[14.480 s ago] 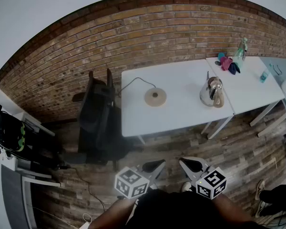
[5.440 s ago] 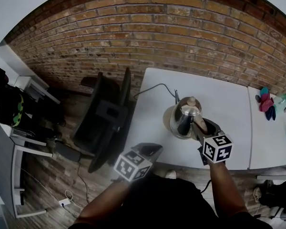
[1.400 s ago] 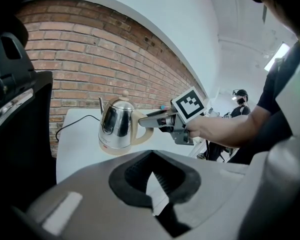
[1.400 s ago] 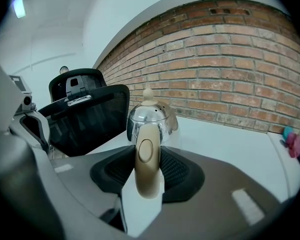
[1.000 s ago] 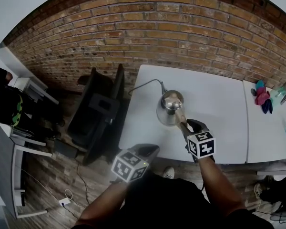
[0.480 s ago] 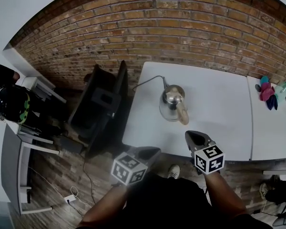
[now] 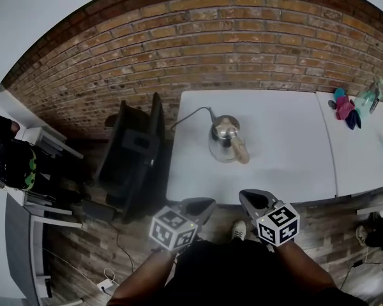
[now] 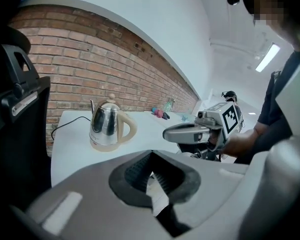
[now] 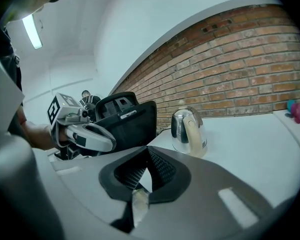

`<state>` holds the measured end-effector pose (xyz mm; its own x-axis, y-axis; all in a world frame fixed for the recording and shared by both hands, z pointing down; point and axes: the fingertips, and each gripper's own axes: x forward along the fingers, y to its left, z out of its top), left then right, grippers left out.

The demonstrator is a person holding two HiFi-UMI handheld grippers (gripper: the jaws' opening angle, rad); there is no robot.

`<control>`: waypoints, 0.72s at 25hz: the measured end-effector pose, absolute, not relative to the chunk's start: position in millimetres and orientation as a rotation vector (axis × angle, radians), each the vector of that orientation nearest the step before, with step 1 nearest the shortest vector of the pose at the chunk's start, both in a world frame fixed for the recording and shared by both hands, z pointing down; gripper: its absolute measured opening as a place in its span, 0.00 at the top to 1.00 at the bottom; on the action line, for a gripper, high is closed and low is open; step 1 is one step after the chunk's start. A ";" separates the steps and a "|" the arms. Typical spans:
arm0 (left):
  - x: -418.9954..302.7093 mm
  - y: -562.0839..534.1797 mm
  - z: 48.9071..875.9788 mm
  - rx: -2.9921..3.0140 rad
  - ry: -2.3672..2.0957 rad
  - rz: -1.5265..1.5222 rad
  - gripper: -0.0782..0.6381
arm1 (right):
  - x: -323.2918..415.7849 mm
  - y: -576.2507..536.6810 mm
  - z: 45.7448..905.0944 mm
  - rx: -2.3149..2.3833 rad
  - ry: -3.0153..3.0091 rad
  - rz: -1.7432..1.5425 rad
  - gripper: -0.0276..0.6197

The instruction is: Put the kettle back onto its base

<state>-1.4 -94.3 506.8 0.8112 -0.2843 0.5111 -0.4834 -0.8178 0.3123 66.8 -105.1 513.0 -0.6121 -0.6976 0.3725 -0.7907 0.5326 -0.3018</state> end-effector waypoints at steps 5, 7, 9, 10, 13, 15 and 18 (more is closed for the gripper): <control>-24.2 -84.0 503.7 2.585 -0.520 0.617 0.89 | 43.3 -88.5 503.7 1.315 -2.533 0.646 0.92; -34.1 -77.5 503.2 2.593 -0.493 0.610 0.89 | 33.5 -81.6 501.1 1.342 -2.520 0.646 0.92; -43.1 -72.1 500.4 2.605 -0.468 0.593 0.89 | 23.2 -74.2 498.5 1.365 -2.504 0.644 0.92; -46.9 -70.3 498.4 2.612 -0.455 0.583 0.89 | 18.5 -71.0 497.1 1.378 -2.494 0.644 0.92; -58.0 -65.3 492.7 2.633 -0.415 0.562 0.89 | 4.6 -62.1 492.7 1.424 -2.474 0.662 0.92; -66.7 -60.4 489.8 2.648 -0.391 0.556 0.89 | -6.5 -54.3 490.8 1.446 -2.474 0.681 0.92; -79.7 -52.3 489.3 2.662 -0.350 0.557 0.89 | -22.9 -40.3 490.1 1.481 -2.478 0.721 0.92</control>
<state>-79.7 -52.3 489.3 0.8894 -0.1590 0.4286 -0.3169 -0.8901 0.3275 -22.9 -40.3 490.1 -0.4942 -0.7835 0.3768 -0.8633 0.3912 -0.3188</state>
